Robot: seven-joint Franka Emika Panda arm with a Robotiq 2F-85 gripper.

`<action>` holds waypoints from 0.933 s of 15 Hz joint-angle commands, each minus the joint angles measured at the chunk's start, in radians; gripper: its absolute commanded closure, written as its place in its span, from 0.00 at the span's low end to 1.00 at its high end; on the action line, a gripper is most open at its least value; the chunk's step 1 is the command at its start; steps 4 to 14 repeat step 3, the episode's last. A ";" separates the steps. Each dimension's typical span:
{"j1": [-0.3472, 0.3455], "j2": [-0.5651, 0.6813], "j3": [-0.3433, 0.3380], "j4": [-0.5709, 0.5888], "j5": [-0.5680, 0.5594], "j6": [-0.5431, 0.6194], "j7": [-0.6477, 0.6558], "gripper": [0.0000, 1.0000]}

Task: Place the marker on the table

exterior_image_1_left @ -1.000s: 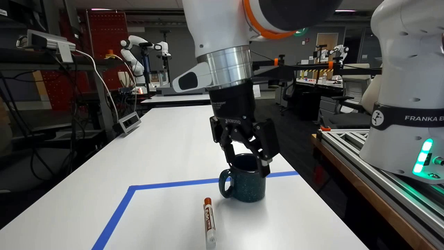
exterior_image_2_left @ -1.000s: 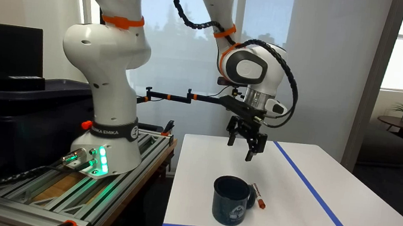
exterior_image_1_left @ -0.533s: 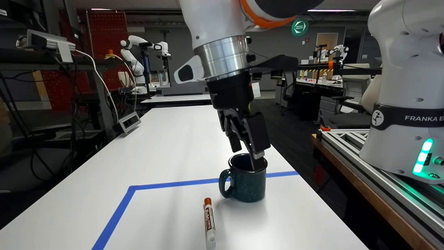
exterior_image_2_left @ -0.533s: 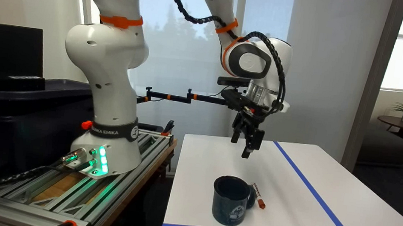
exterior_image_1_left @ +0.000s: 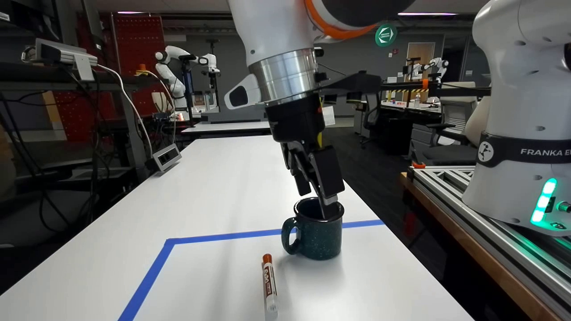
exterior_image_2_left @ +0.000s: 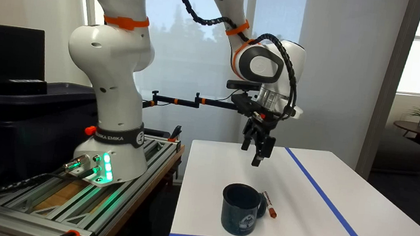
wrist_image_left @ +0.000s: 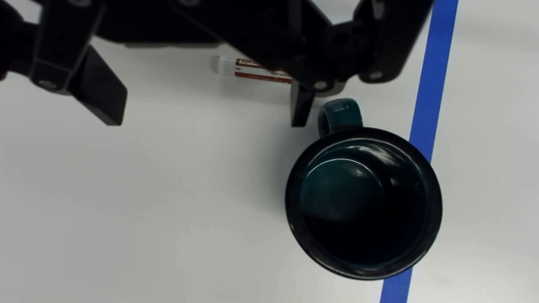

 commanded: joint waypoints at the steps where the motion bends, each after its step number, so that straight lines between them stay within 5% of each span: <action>1: 0.023 0.000 -0.023 0.001 0.002 -0.002 -0.001 0.00; 14: 0.024 0.000 -0.023 0.001 0.002 -0.002 -0.001 0.00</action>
